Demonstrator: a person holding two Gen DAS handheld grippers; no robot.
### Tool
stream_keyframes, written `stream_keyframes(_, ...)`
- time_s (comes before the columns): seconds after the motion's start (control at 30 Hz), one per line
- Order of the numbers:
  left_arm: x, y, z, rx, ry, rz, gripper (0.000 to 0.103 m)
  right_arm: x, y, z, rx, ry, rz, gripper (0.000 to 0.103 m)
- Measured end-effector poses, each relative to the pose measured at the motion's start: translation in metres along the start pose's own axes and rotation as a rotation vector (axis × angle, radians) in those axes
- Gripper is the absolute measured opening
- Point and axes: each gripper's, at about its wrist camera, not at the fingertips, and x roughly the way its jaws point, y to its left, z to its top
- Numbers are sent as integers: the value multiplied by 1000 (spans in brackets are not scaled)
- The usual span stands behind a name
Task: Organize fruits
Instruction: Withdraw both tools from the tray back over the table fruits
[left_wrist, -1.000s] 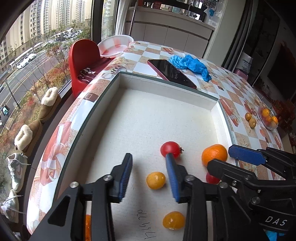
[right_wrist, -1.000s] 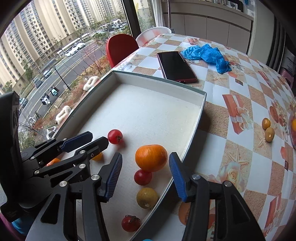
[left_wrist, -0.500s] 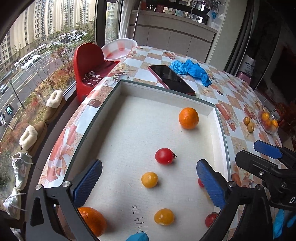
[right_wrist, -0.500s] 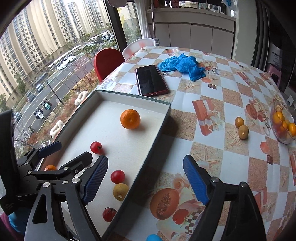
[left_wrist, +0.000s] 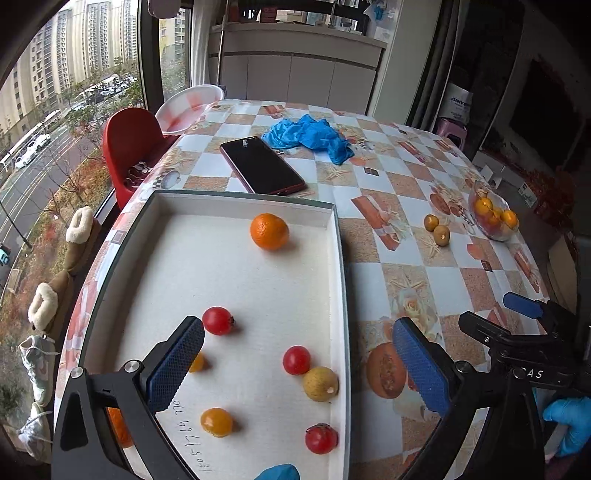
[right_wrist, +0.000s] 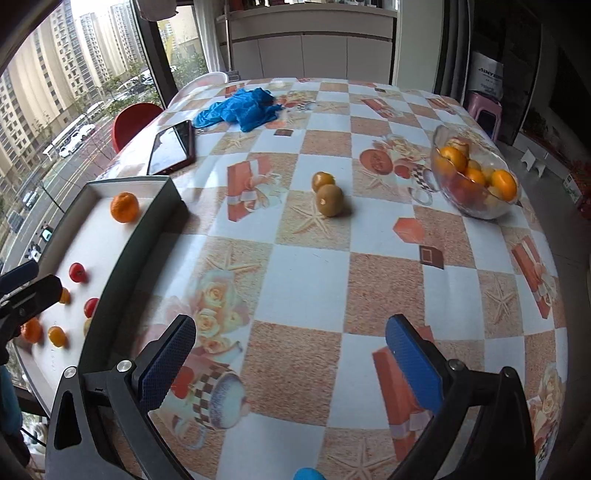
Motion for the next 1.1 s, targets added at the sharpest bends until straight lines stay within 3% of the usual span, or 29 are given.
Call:
stream_keyframes(0.4, 13, -99, 40, 141, 13, -50, 102, 3, -91, -29, 63, -22, -203, 103)
stream_keyframes(0.5, 31, -119, 55, 130, 38, -74, 102, 6, -104, -36, 112, -29, -149, 102)
stream_keyframes(0.6, 56, -137, 66, 120, 69, -75, 102, 4, -101, -44, 100, -84, -158, 103)
stream_keyframes(0.73, 95, -156, 75, 129, 95, -17, 102, 3, -101, -46, 102, -96, -150, 103)
stream_keyframes(0.97, 137, -152, 92, 20, 146, -35, 102, 3, -102, -46, 103, -98, -144, 103)
stream_keyframes(1.1, 147, -158, 106, 30, 141, -17, 102, 3, -103, -46, 104, -98, -141, 103)
